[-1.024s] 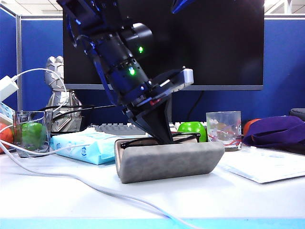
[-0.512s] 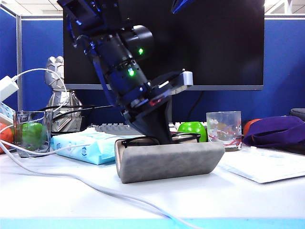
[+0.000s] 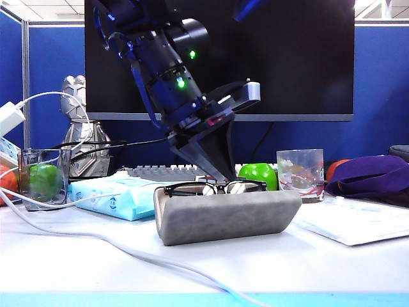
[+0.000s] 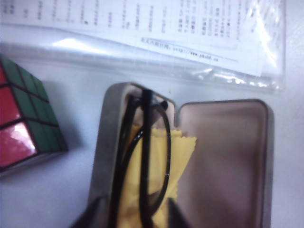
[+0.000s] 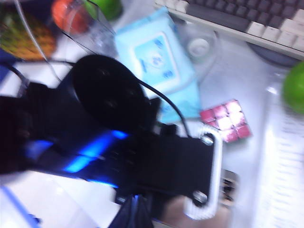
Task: Pick up the glasses, fold the temples of the glasses, place the glasses into the glasses case, and finally close the glasses case.
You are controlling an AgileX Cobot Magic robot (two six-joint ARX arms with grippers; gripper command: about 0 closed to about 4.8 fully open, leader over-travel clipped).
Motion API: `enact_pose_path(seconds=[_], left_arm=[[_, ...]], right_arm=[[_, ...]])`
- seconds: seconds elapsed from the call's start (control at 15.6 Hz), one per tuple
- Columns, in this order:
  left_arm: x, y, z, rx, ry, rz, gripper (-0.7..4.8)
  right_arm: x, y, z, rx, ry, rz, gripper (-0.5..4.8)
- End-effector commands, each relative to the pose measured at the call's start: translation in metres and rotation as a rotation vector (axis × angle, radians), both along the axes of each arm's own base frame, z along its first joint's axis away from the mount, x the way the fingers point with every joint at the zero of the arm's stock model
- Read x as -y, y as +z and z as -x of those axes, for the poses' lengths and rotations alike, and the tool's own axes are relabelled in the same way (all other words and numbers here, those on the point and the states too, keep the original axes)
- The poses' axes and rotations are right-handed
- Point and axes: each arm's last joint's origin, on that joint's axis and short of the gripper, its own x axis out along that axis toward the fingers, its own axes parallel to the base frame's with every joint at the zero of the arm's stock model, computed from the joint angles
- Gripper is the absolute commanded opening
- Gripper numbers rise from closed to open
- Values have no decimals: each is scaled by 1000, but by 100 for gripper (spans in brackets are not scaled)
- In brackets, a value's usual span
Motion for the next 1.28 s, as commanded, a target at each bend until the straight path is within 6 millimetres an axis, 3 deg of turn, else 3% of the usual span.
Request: enact_pose_path(seconds=[0.06,0.32,0.64,0.96,1.28], left_arm=[[-3,2,0,17,29,-58,1],[-15,2,-9,29,71,-69,-6],[-45,3,-31,-4,127,0,-6],[-41,0,-34,-24,104,67,-6],[-37,-23,-38,-95,102,53,-6]], right_arm=[[11,-4,11,-46,-81,162,-5],[14,-23,16,-151,-32,244,-5],[8,-76,11,-259,24,233,-4],[1,-107,18,-340,83,226,-5],[-14,-147,30,-353,141,241,-5]])
